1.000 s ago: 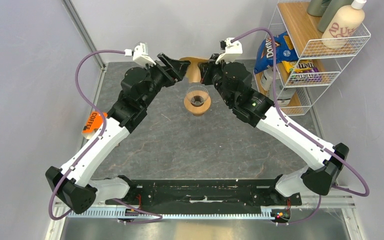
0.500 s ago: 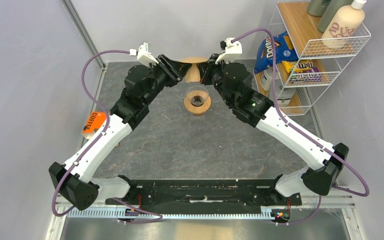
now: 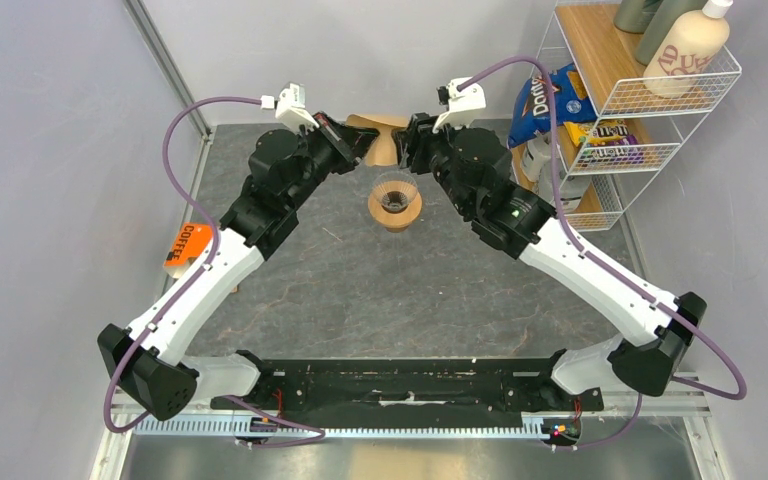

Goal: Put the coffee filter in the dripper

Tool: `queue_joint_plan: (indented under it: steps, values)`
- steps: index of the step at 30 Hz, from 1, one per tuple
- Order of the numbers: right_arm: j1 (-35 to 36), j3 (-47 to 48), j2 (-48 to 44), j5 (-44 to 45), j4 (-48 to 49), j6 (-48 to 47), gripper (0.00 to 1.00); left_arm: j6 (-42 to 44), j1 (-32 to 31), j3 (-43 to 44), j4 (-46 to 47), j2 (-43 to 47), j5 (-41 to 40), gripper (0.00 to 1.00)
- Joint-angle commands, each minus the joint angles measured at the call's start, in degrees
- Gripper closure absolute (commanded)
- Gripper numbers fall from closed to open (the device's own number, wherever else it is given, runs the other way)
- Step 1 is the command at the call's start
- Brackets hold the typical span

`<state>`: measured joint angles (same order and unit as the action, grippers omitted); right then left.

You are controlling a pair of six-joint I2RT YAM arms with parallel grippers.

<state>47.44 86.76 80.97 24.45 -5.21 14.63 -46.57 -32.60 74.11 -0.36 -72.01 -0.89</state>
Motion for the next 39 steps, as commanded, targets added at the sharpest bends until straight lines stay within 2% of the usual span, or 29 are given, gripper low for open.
queue_joint_plan:
  steps: [1,11,20,23,32,34,36,39]
  values:
    - [-0.1,-0.1,-3.6,2.5,-0.5,-7.4,0.44,6.9,0.0,3.1,0.6,-0.1,0.6,0.98]
    - [-0.1,2.3,-1.5,-1.6,-4.7,-14.0,0.44,16.1,-2.2,8.6,-8.4,-3.2,2.0,0.98]
    - [-0.1,5.3,0.2,-1.2,-8.0,-17.8,0.46,26.9,-4.0,13.1,-15.4,-5.6,2.3,0.98]
    - [-0.1,5.5,0.2,-1.0,-8.8,-17.8,0.52,29.9,-4.6,14.1,-16.2,-6.0,2.6,0.98]
    - [-0.2,5.7,0.4,-0.9,-10.2,-15.2,0.84,35.0,-6.6,15.0,-17.8,-6.8,3.1,0.98]
    - [-0.2,5.7,0.4,-1.4,-10.1,-14.7,0.88,36.6,-7.4,15.3,-18.2,-6.9,3.2,0.98]
    - [-0.2,5.7,0.2,-1.8,-10.2,-14.7,0.85,37.4,-7.7,15.3,-18.2,-6.8,3.4,0.98]
    - [-0.2,5.1,-0.4,-2.2,-10.3,-14.7,0.74,39.0,-7.7,15.5,-18.5,-7.0,3.5,0.98]
